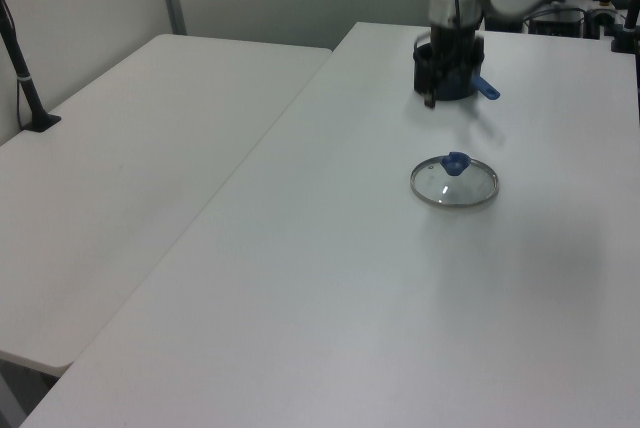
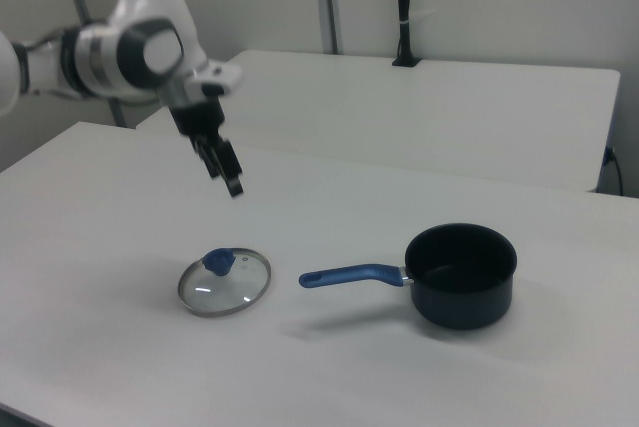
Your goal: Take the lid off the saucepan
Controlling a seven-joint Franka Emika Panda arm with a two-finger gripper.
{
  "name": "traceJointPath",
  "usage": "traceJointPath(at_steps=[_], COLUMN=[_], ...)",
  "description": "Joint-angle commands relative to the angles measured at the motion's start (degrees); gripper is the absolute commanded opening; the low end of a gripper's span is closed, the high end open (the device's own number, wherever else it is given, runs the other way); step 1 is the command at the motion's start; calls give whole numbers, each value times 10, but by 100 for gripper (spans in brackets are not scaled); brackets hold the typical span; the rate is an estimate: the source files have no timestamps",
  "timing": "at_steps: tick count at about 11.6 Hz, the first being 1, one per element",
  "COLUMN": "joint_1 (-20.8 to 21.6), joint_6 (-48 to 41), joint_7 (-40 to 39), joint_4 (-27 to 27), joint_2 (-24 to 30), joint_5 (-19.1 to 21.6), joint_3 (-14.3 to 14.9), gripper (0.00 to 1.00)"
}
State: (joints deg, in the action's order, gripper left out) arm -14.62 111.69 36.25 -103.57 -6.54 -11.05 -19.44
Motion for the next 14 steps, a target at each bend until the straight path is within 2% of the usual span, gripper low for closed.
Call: traceJointPath(at_steps=[1, 2, 4, 5, 6, 8, 9, 14], joint_1=[8, 30, 118, 159, 169, 166, 162, 158], joint_6=[-67, -77, -91, -102, -113, -119, -130, -138], joint_7=[-6, -27, -88, -118, -159, -310, -353, -370], joint_4=[47, 48, 48, 48, 50, 59, 75, 76], joint_2=[40, 53, 90, 108, 113, 111, 106, 104], joint_5=[1, 14, 90, 106, 109, 104, 103, 103], joint_3=[11, 42, 175, 231, 249, 249, 249, 247], gripper=[100, 100, 100, 100, 100, 100, 100, 100])
